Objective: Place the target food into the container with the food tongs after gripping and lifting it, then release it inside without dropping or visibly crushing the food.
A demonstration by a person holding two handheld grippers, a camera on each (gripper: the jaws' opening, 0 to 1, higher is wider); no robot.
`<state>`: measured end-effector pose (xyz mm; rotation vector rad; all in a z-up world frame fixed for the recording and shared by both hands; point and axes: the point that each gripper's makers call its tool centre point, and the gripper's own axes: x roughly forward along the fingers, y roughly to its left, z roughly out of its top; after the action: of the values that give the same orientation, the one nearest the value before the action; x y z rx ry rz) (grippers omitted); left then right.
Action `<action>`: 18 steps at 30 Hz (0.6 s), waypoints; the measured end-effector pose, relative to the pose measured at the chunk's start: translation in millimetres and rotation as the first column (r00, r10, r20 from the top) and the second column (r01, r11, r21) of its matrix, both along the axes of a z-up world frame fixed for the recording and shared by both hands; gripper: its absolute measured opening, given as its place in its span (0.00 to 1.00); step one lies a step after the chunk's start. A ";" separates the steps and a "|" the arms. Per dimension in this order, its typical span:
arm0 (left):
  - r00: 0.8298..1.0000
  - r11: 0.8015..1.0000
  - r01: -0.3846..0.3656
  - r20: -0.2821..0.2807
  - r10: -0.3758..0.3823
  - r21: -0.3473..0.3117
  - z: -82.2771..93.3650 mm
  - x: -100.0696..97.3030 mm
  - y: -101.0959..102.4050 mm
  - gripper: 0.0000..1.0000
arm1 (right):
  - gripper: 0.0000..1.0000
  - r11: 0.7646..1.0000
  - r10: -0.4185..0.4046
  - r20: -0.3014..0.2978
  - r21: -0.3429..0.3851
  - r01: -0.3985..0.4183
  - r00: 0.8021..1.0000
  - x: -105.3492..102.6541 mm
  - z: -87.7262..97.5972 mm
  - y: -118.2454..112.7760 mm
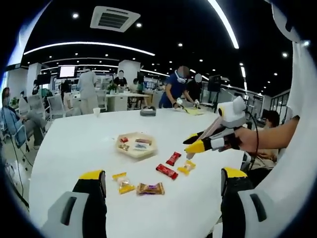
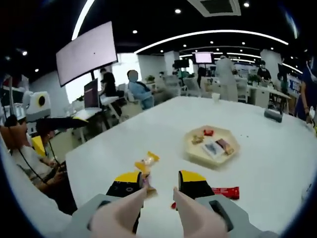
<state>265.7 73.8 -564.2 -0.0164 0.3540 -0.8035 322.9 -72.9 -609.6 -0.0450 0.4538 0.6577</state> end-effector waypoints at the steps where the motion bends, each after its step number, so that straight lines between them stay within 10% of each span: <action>1: 1.000 1.000 0.010 -0.005 -0.011 -0.015 1.2 1.3 3.7 0.97 | 0.29 1.000 0.005 -0.002 0.006 -0.005 1.000 2.2 -1.4 7.7; 18: 0.998 0.998 0.067 -0.011 -0.067 -0.012 -13.4 17.1 51.5 0.97 | 0.29 0.999 0.018 -0.082 -0.031 -0.021 0.996 29.6 -39.5 78.6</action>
<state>282.8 125.3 -577.7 -0.0198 0.3619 -0.8721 352.6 5.6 -649.2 -0.0527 0.5428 0.6735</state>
